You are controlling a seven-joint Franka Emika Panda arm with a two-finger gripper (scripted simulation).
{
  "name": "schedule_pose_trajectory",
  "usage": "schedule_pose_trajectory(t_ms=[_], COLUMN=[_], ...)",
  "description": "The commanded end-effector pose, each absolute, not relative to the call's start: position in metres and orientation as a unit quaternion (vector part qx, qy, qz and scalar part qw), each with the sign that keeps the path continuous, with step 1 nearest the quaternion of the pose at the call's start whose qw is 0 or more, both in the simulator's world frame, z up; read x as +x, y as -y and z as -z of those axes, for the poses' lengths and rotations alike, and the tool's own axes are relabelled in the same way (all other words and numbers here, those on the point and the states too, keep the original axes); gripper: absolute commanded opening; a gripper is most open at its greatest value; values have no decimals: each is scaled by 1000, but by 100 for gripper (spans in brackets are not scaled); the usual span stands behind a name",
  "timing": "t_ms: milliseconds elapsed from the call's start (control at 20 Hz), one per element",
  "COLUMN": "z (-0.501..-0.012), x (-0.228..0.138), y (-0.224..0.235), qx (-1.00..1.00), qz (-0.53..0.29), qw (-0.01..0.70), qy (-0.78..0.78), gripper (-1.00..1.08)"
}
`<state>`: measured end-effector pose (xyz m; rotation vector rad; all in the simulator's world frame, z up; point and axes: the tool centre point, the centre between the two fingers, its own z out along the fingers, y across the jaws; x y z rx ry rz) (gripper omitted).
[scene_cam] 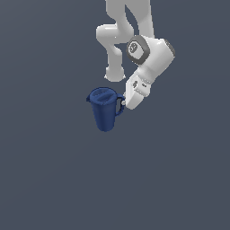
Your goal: Pick up the object and move it to a goal position.
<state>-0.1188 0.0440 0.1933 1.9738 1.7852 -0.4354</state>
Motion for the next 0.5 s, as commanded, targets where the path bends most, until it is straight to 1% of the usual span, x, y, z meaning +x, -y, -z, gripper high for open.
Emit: schedule_pose_trajectory(t_ms=[0,450], z=[-195,-198], x=[-122,-137], y=[-66,-170], qx=[713,713], qz=[156,157], qw=[221,221], qy=[-647,-646], gripper=[-100,-100])
